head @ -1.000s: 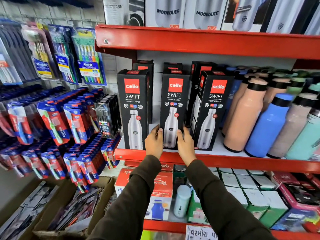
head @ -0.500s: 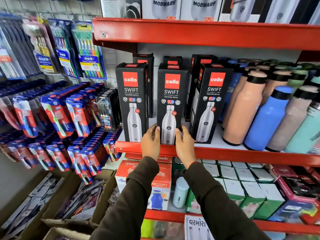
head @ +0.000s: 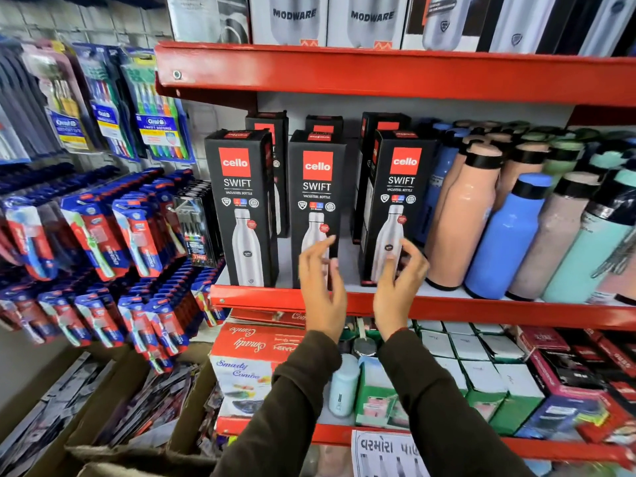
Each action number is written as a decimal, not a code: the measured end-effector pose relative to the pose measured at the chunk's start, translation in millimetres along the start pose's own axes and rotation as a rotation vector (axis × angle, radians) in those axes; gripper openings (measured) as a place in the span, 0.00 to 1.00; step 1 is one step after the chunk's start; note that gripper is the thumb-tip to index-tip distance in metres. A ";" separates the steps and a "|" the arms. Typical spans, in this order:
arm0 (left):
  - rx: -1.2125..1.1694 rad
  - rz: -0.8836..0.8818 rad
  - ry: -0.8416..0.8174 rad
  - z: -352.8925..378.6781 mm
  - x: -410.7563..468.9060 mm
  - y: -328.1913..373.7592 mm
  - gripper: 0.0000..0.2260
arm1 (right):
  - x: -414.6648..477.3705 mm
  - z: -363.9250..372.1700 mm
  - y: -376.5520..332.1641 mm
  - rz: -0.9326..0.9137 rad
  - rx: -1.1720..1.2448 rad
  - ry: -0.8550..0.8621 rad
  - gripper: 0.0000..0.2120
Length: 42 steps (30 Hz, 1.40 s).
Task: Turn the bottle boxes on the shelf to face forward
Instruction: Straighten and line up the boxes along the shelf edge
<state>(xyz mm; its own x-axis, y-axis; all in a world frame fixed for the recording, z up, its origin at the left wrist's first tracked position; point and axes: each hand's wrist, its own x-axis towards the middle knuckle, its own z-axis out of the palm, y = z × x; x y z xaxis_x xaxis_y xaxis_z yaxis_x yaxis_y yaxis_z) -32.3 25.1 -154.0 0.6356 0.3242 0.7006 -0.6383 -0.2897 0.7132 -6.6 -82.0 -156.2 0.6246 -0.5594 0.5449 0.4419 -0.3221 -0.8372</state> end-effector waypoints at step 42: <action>0.149 -0.463 -0.288 62.6 -3.1 5.3 0.19 | 47.9 -65.5 28.5 0.080 -0.187 -0.542 0.19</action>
<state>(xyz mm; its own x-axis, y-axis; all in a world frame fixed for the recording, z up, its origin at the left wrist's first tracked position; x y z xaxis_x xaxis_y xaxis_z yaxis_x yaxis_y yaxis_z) -10.5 -33.9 -151.0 0.9411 0.1950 0.2764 -0.2093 -0.3063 0.9286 -6.2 -168.0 -157.0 0.9136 -0.1325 0.3845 0.2895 -0.4521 -0.8437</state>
